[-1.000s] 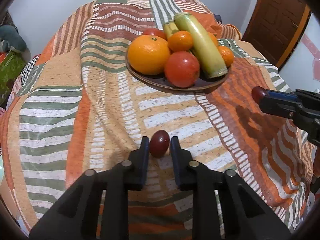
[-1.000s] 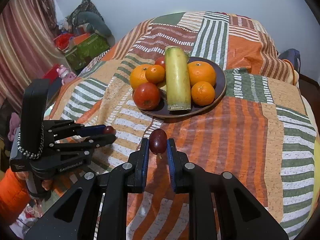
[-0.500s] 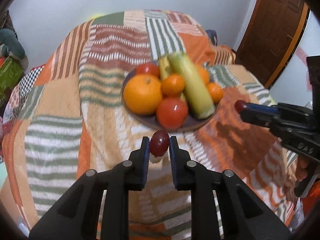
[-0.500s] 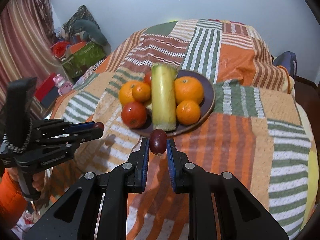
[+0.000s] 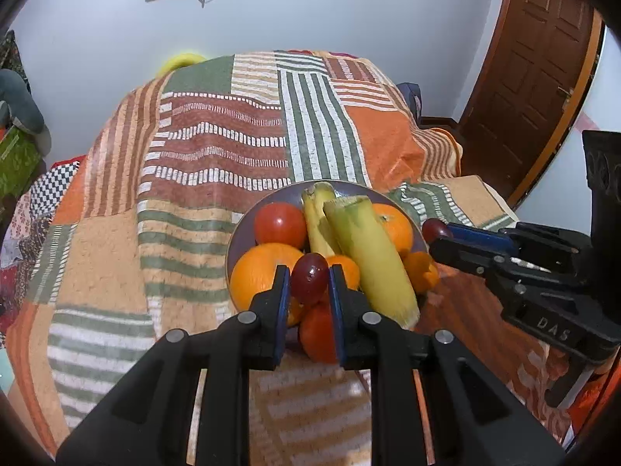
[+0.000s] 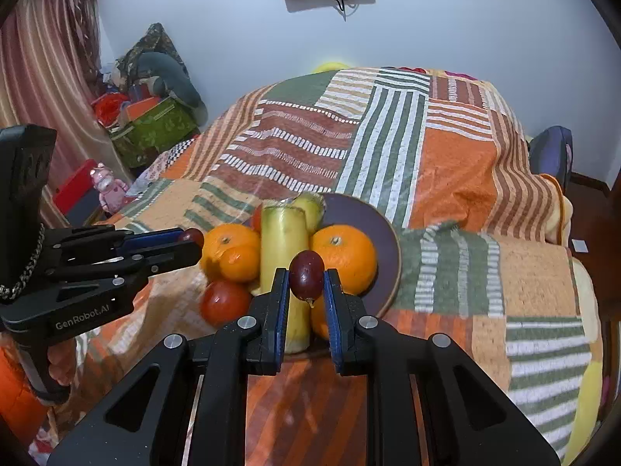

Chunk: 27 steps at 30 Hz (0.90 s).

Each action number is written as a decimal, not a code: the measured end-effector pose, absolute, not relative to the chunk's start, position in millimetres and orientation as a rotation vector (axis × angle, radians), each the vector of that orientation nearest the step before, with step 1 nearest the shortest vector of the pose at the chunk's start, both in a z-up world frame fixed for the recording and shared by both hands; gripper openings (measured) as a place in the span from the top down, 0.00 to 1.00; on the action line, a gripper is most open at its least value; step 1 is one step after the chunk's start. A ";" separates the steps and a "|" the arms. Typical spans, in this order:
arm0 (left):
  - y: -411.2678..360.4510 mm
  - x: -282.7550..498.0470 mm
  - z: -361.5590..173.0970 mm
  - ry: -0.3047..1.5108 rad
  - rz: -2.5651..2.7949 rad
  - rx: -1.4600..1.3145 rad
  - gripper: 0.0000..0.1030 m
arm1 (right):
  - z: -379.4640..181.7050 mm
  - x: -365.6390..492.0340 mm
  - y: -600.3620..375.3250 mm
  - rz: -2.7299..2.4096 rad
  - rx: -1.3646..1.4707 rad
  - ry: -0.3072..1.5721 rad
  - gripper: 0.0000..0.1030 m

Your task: Organize fruits

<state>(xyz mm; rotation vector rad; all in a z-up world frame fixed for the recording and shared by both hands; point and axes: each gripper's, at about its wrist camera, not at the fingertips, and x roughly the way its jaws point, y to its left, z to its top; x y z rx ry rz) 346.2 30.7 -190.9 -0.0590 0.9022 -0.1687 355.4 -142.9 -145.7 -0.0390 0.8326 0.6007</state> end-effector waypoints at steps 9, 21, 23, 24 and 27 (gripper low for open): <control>38.6 362.4 -201.4 0.903 -0.167 -0.095 0.79 | -168.2 371.2 -138.1 0.577 -0.033 0.875 0.82; 41.0 339.2 -180.3 0.866 -0.139 -0.088 0.73 | -149.2 360.1 -149.6 0.575 -0.020 0.858 0.79; 40.5 327.3 -163.3 0.827 -0.131 -0.082 0.73 | -135.8 352.4 -152.4 0.571 -0.022 0.826 0.79; 39.8 320.3 -153.3 0.803 -0.128 -0.080 0.73 | -126.4 346.6 -154.5 0.570 -0.021 0.804 0.79; 37.4 292.8 -116.3 0.715 -0.120 -0.077 0.73 | -95.9 327.0 -161.9 0.565 -0.008 0.732 0.78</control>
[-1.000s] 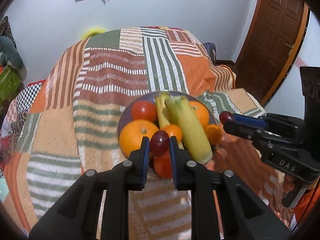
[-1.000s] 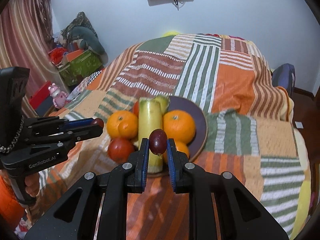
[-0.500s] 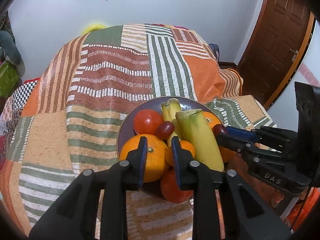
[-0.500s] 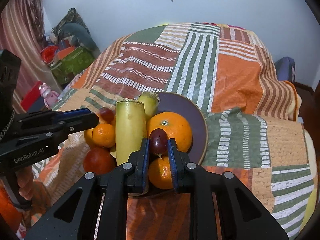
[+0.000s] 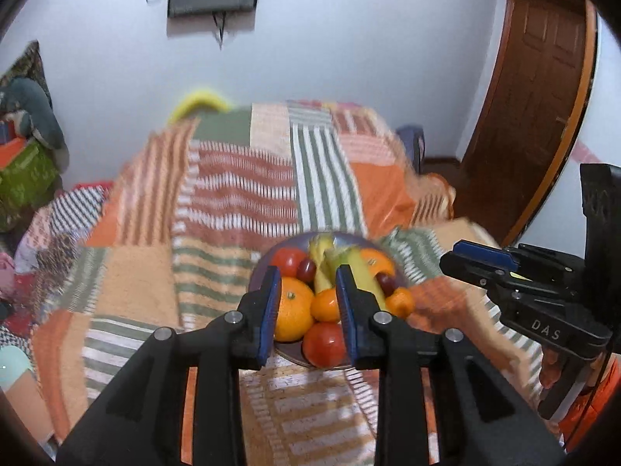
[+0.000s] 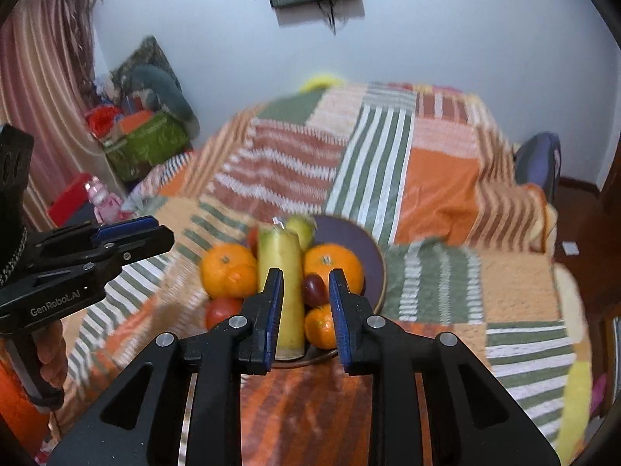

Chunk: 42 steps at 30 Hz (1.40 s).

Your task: Organize fruits

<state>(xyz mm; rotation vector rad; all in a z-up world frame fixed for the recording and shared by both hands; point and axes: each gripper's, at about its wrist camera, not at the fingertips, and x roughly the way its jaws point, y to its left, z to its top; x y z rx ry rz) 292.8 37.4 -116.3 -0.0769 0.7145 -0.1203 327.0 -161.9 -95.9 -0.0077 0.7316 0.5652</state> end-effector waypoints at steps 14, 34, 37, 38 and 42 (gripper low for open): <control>18.7 154.8 10.9 0.396 -0.121 -0.050 0.64 | 38.5 190.1 -193.2 0.531 0.067 0.327 0.51; 13.7 72.0 45.5 0.216 -0.037 -0.030 0.05 | 59.1 123.4 -185.1 0.445 0.023 0.136 0.03; 13.1 67.3 45.1 0.208 -0.031 -0.028 0.02 | 57.5 119.2 -186.8 0.432 0.031 0.128 0.01; 12.4 64.7 44.0 0.207 -0.030 -0.027 0.02 | 56.6 117.8 -186.9 0.431 0.032 0.130 0.01; 11.1 61.4 42.3 0.207 -0.029 -0.023 0.01 | 53.6 114.8 -186.0 0.420 0.026 0.133 0.00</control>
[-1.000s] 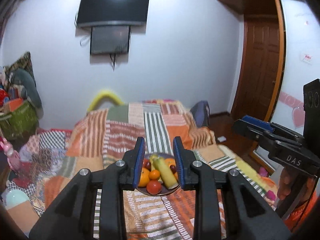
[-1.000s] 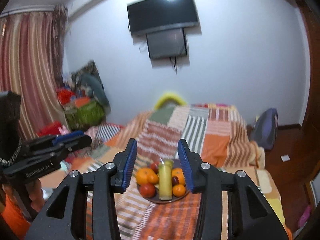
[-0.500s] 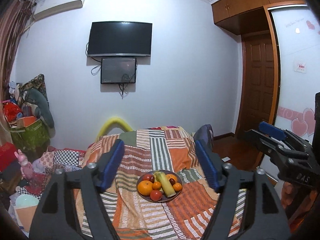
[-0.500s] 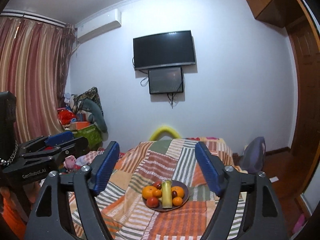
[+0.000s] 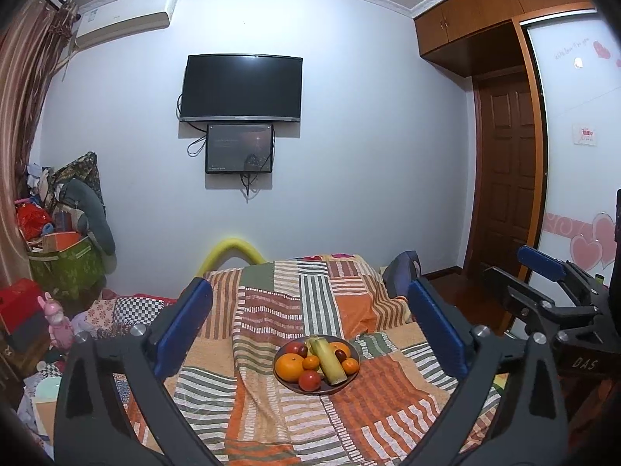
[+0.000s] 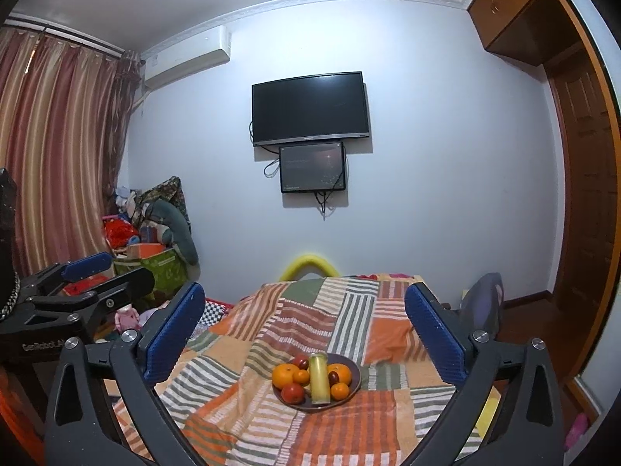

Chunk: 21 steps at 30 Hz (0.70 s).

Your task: Organize fruits

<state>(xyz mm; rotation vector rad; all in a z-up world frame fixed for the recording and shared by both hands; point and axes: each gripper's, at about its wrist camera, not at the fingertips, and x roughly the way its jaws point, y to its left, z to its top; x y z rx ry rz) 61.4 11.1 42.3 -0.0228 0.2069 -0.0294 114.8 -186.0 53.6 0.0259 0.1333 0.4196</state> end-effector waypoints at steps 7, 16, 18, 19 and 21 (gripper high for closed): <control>9.5 61.3 39.4 0.209 -0.029 -0.015 0.00 | 54.5 112.0 -187.2 0.414 0.026 0.130 0.00; 7.1 58.4 38.2 0.203 -0.032 -0.006 0.00 | 55.3 106.4 -190.6 0.405 0.033 0.130 0.00; 7.3 57.7 38.6 0.203 -0.034 -0.004 0.00 | 55.8 105.6 -190.7 0.403 0.034 0.130 0.00; 7.3 57.4 38.9 0.202 -0.034 -0.004 0.00 | 56.3 105.2 -190.6 0.404 0.035 0.130 0.00; 6.8 57.0 39.7 0.201 -0.034 -0.003 0.00 | 57.5 104.2 -190.0 0.405 0.033 0.129 0.00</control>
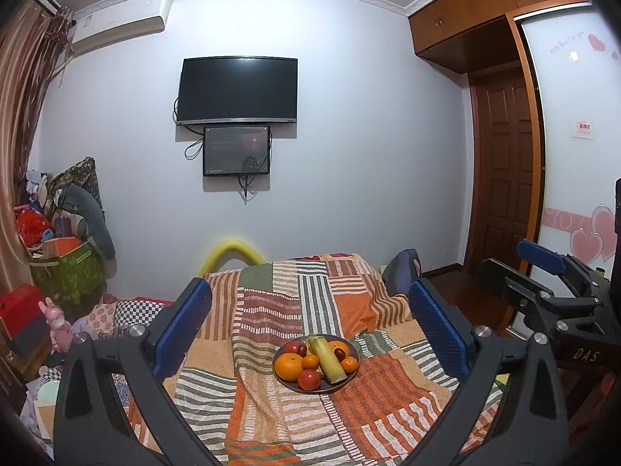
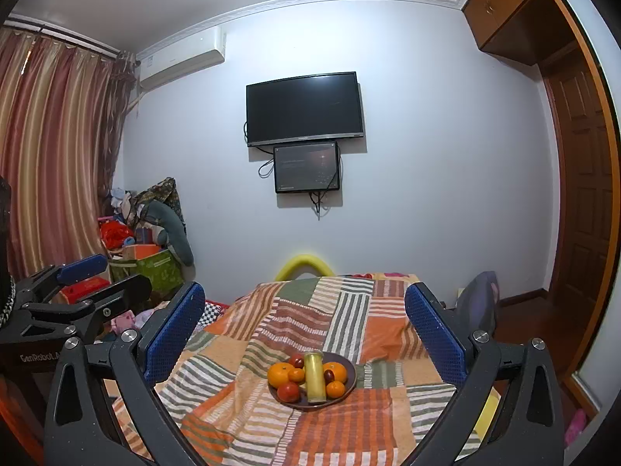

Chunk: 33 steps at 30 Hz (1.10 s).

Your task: Organize fruits

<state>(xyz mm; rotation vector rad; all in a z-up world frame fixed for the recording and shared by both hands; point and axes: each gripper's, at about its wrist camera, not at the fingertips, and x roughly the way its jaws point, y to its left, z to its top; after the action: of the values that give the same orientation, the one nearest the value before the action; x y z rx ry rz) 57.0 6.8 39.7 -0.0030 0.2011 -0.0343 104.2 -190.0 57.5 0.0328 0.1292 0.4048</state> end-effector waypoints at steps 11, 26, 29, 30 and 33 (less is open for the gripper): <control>7.5 58.2 40.2 0.210 -0.044 -0.018 0.00 | 60.8 103.1 -190.8 0.396 0.023 0.125 0.00; 5.3 57.5 39.2 0.206 -0.053 -0.007 0.00 | 62.5 102.7 -190.1 0.391 0.020 0.123 0.00; 5.4 57.1 38.7 0.206 -0.054 -0.008 0.00 | 62.6 102.8 -189.8 0.391 0.020 0.124 0.00; 5.5 57.1 38.6 0.206 -0.055 -0.008 0.00 | 63.0 102.8 -190.1 0.391 0.019 0.124 0.00; 5.0 57.2 38.6 0.208 -0.055 -0.008 0.00 | 63.0 103.0 -190.2 0.391 0.020 0.123 0.00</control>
<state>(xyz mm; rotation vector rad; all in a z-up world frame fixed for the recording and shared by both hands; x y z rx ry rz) 57.2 5.0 38.6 -0.0085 0.2083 -0.0553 103.0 -190.2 63.0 0.0204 0.1229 0.3913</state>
